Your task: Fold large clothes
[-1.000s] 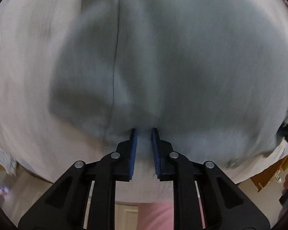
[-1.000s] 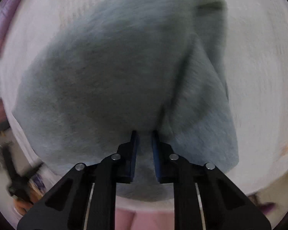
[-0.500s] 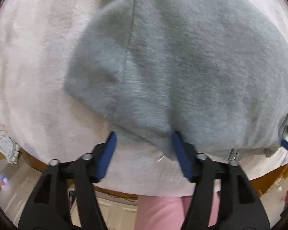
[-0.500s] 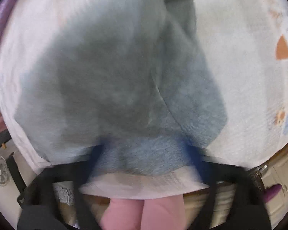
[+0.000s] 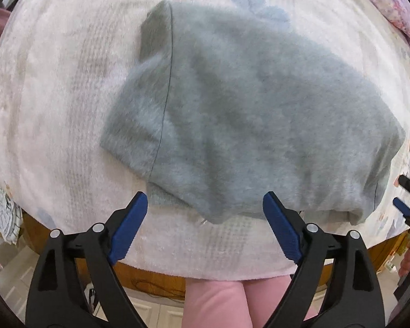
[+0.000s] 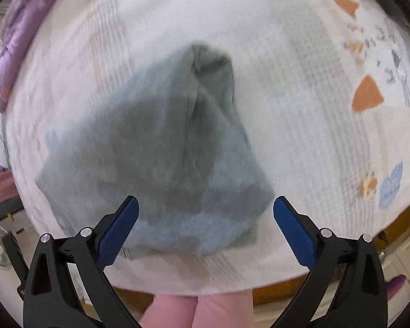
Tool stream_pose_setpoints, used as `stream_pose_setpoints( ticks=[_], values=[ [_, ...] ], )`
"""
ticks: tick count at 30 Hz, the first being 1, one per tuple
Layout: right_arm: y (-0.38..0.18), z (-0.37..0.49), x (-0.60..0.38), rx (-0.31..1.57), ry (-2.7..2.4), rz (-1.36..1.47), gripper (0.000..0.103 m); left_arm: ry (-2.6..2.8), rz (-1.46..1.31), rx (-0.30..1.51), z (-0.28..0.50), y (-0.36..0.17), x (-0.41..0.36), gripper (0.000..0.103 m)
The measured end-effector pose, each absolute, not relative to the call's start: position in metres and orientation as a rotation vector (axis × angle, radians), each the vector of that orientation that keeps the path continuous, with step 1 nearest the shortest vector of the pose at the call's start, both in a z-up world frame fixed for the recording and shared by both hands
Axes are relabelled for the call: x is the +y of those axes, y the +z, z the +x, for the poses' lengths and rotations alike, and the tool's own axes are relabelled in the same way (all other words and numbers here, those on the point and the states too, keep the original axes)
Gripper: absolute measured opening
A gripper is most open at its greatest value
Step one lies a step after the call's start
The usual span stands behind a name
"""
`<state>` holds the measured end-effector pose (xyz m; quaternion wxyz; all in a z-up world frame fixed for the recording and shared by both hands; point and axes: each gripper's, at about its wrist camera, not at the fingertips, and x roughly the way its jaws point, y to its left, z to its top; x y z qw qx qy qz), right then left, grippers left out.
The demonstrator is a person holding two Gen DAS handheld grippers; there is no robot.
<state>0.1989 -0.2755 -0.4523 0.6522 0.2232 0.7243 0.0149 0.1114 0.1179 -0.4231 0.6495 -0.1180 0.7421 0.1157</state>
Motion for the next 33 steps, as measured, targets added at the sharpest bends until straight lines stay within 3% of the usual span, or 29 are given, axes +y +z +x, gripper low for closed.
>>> stream_pose_setpoints(
  ticks=[11,16,22,33],
  values=[
    [-0.425,0.244,-0.287,1.326,0.232,0.309,0.095,0.253,-0.234,1.63,0.127,-0.406,0.094,0.087],
    [-0.454,0.279,-0.282,1.356,0.335,0.227,0.084,0.237,-0.213,1.587,0.134,-0.399,0.077,0.089],
    [-0.475,0.293,-0.272,1.364,0.525,0.179,0.084,0.257,-0.192,1.471,0.147,-0.387,0.073,0.09],
    [-0.51,0.284,-0.275,1.349,0.754,0.41,0.084,0.177,-0.208,1.41,0.173,-0.379,0.047,0.09]
  ],
)
